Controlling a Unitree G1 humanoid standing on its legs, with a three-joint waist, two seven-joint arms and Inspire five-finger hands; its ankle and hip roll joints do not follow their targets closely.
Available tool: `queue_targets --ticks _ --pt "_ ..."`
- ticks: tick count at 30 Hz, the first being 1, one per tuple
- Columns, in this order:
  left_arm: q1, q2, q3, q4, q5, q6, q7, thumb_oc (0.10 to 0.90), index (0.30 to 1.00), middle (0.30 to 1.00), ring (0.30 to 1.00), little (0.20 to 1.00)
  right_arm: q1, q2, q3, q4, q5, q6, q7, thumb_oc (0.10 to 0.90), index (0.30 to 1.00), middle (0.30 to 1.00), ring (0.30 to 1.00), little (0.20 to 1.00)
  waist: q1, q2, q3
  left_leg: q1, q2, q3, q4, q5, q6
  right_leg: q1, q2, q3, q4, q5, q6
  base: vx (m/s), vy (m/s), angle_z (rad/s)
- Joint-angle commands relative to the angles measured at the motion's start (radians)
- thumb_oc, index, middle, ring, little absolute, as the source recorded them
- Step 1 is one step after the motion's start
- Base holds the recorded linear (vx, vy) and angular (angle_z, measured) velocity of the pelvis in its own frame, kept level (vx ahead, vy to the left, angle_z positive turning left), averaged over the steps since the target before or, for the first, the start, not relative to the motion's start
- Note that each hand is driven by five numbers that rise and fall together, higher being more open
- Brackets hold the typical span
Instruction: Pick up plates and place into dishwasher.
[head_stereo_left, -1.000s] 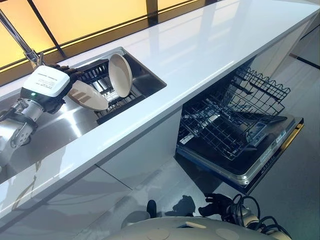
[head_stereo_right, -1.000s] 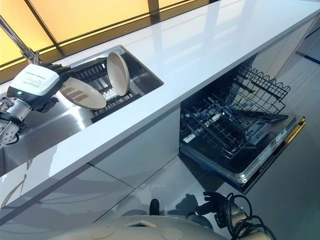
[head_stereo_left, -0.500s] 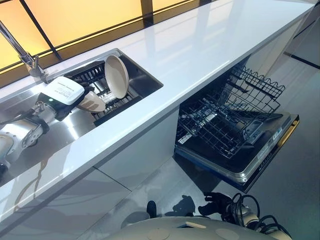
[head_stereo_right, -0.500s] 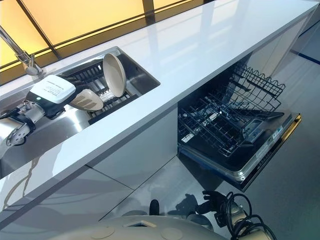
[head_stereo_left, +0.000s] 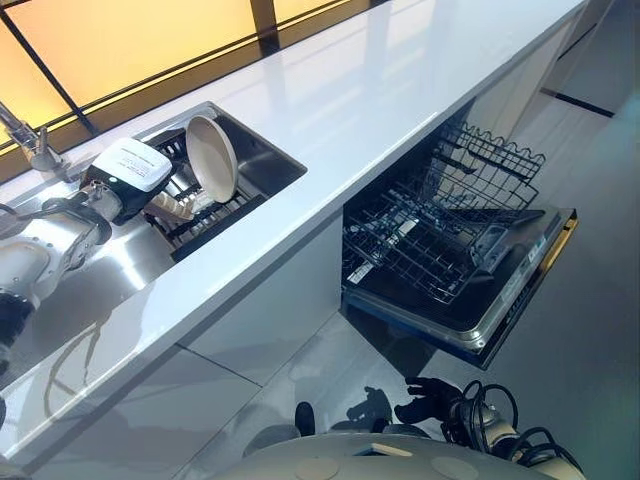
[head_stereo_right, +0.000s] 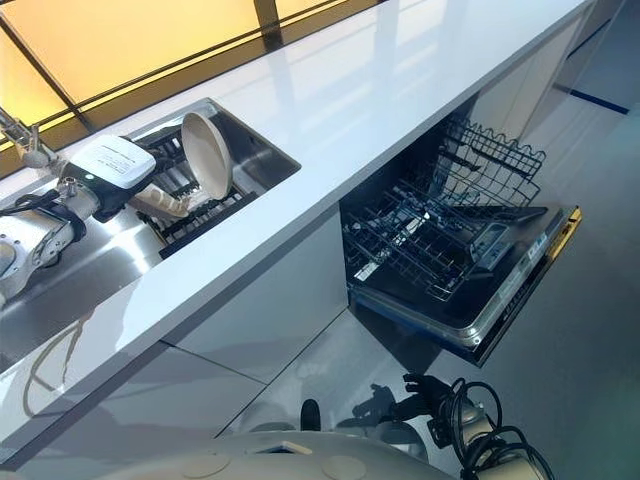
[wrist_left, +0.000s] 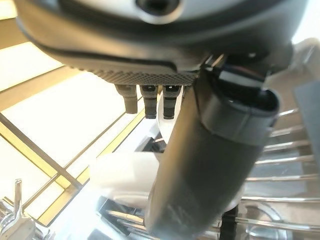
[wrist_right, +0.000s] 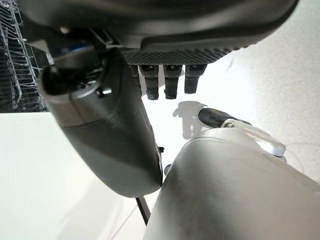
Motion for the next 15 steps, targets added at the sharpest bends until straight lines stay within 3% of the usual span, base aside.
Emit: queue_targets --ticks 1,3,5,7,15 --pt "-0.21 -0.006 0.016 0.086 0.05 0.104 -0.028 0.8 0.9 0.9 0.9 0.9 0.03 -0.044 0.062 -0.006 -0.031 0.008 0.016 0.8 0.9 0.9 0.9 0.9 -0.028 0.025 -0.016 0.021 -0.067 0.022 0.058 -0.181 0.076 -0.109 -0.02 -0.001 0.095 0.067 0.087 -0.01 0.008 -0.22" --pt "-0.226 -0.024 -0.013 0.111 0.059 0.13 -0.091 0.8 0.9 0.9 0.9 0.9 0.029 -0.047 0.063 -0.004 -0.033 0.013 0.014 0.8 0.9 0.9 0.9 0.9 -0.037 0.027 -0.013 0.02 -0.068 0.029 0.056 -0.179 0.076 -0.112 -0.017 0.007 0.095 0.071 0.087 -0.01 0.009 -0.15" --pt "-0.24 -0.041 -0.032 0.139 0.049 0.154 -0.145 0.276 0.451 0.451 0.451 0.376 0.027 -0.05 0.066 -0.003 -0.034 0.015 0.012 0.8 0.9 0.9 0.9 0.9 -0.045 0.028 -0.011 0.018 -0.068 0.034 0.054 -0.177 0.076 -0.116 -0.015 0.015 0.094 0.075 0.09 -0.01 0.006 -0.13" --pt "-0.254 -0.071 -0.047 0.174 0.054 0.185 -0.201 0.1 0.3 0.3 0.3 0.2 0.023 -0.052 0.067 -0.005 -0.027 0.018 0.01 0.8 0.9 0.9 0.9 0.9 -0.051 0.027 -0.008 0.016 -0.068 0.037 0.054 -0.175 0.076 -0.118 -0.012 0.021 0.093 0.077 0.09 -0.01 0.006 -0.18" --pt "-0.3 -0.108 -0.068 0.308 0.054 0.224 -0.175 0.1 0.3 0.3 0.3 0.2 0.015 -0.055 0.068 -0.005 -0.019 0.017 0.007 0.8 0.9 0.9 0.9 0.9 -0.062 0.026 -0.002 0.009 -0.069 0.045 0.06 -0.174 0.076 -0.124 -0.01 0.033 0.091 0.082 0.091 -0.01 0.003 -0.07"
